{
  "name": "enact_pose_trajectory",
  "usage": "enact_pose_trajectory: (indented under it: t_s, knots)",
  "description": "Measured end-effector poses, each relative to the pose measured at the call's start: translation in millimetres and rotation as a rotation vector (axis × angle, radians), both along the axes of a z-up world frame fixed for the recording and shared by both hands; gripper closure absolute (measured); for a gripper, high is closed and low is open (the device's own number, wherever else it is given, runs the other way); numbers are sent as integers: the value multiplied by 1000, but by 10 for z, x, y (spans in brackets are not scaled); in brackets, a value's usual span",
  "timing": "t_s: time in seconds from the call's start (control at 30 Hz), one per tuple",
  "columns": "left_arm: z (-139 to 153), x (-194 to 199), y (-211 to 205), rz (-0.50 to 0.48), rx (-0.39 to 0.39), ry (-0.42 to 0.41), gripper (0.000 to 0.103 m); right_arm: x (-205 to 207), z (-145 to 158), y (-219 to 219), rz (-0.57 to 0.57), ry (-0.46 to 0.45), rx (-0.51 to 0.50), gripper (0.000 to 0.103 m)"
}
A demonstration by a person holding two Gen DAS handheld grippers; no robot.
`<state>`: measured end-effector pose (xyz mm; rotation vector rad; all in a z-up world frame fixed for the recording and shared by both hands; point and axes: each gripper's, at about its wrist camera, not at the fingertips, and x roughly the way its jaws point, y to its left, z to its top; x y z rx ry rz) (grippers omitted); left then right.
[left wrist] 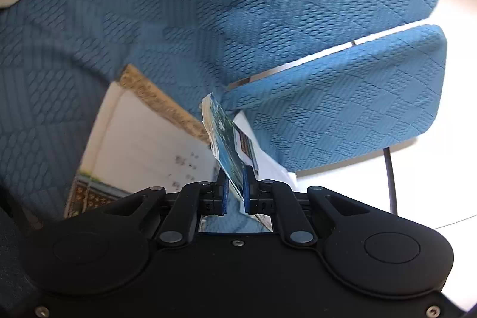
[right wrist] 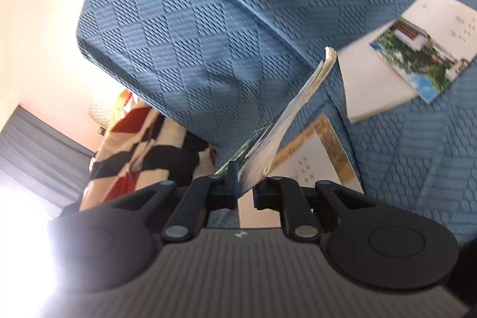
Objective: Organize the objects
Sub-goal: 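Carry the postcard with both grippers over the book stack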
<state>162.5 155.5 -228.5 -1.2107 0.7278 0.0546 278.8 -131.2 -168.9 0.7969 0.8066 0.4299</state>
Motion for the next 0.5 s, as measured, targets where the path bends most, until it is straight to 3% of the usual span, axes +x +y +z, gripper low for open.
enact_pose_trajectory:
  t_s: [0.13,0.5]
  knots:
    - [-89,-8,24,-2,28,33,95,-16,-122,53,16,31,-13,90]
    - [-354,-103,74,7,-3,81,95,-55,-294,128,77,68,-51,89]
